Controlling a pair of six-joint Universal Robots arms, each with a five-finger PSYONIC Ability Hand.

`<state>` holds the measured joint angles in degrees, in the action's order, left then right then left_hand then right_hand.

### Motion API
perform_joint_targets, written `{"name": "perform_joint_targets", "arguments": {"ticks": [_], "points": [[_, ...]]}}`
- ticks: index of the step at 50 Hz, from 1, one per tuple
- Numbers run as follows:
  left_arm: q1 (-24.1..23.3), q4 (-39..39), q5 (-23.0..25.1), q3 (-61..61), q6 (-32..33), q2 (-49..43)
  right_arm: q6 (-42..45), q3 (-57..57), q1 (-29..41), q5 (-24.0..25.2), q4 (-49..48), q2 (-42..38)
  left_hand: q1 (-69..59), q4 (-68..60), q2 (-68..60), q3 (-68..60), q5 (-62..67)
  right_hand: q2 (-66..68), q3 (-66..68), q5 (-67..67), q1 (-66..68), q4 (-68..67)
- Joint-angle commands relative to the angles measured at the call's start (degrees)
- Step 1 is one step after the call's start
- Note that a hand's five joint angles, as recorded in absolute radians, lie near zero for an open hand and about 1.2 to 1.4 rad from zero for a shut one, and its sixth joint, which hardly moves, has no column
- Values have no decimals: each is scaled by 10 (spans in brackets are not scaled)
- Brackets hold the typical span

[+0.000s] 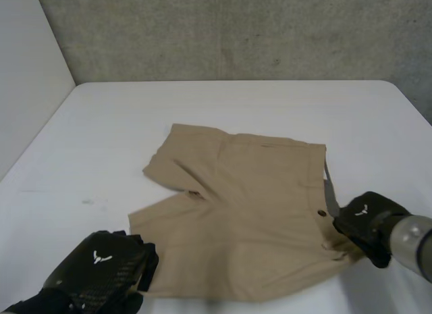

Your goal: Fold the shorts.

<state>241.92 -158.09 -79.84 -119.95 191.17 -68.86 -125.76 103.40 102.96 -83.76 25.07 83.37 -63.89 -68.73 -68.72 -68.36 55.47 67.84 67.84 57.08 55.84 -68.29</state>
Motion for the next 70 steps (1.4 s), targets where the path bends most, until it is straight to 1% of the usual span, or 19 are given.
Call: {"name": "perform_joint_targets", "arguments": {"ticks": [1,6,9,11,13,16,20,23,26,33,40,47,50,53,55,58,59,66,70], "points": [[11,2,76,-19,-1,19,13,8,-14,28,19,30,-161,-113,-113,-116,145,122,122,129,242,-117],[15,-83,81,-48,0,-35,-4,27,-13,55,-17,13,-161,-113,-113,-116,145,122,122,129,242,-117],[15,-100,80,-40,1,-60,-13,29,-9,53,-41,-9,-161,-113,-113,-116,145,122,122,129,242,-117],[18,-99,80,-21,2,-69,-14,29,-11,53,-45,-12,135,183,183,180,-151,122,122,129,242,-117],[27,-98,81,6,5,-71,-15,29,-14,55,-49,-13,297,346,345,342,-313,122,122,129,242,-117],[55,-100,83,43,21,-74,-15,25,-15,55,-49,-13,296,345,344,341,-312,122,122,129,242,-117],[145,-110,92,95,61,-108,-16,26,-15,55,-51,-15,298,346,346,343,-314,122,122,129,242,-117],[169,-133,106,113,76,-162,-19,30,-14,55,-58,-16,305,353,353,349,-320,122,122,129,242,-117],[167,-177,121,139,83,-236,-19,33,-11,54,-65,-19,308,356,356,353,-324,122,122,129,242,-117],[124,-267,115,229,84,-401,-19,36,-9,54,-71,-20,298,346,346,343,-314,122,122,129,242,-117],[114,-276,111,325,79,-512,-20,36,-9,54,-76,-20,293,341,341,338,-309,122,122,129,242,-117],[104,-278,103,391,78,-579,-24,37,-9,54,-84,-25,274,323,323,319,-290,122,122,129,242,-117],[102,-276,92,406,82,-597,-24,37,-9,54,-86,-30,254,303,302,299,-270,122,122,129,242,-117],[101,-276,66,421,84,-610,-24,38,-9,54,-86,-31,165,214,214,210,-181,122,122,129,242,-117],[102,-277,45,426,84,-612,-24,38,-9,54,-87,-32,30,78,78,74,-45,122,122,129,242,-117],[102,-278,28,426,84,-612,-24,38,-10,53,-90,-32,-90,-42,-42,-46,74,122,122,129,242,-117],[102,-278,19,423,85,-612,-24,38,-10,53,-92,-32,-160,-112,-112,-116,145,122,122,129,242,-117],[108,-273,4,401,88,-605,-23,38,-12,53,-98,-32,-161,-113,-113,-116,145,122,122,129,242,-117],[128,-272,7,363,88,-573,-24,38,-9,53,-99,-32,-161,-113,-113,-116,145,122,122,129,242,-117]]}}
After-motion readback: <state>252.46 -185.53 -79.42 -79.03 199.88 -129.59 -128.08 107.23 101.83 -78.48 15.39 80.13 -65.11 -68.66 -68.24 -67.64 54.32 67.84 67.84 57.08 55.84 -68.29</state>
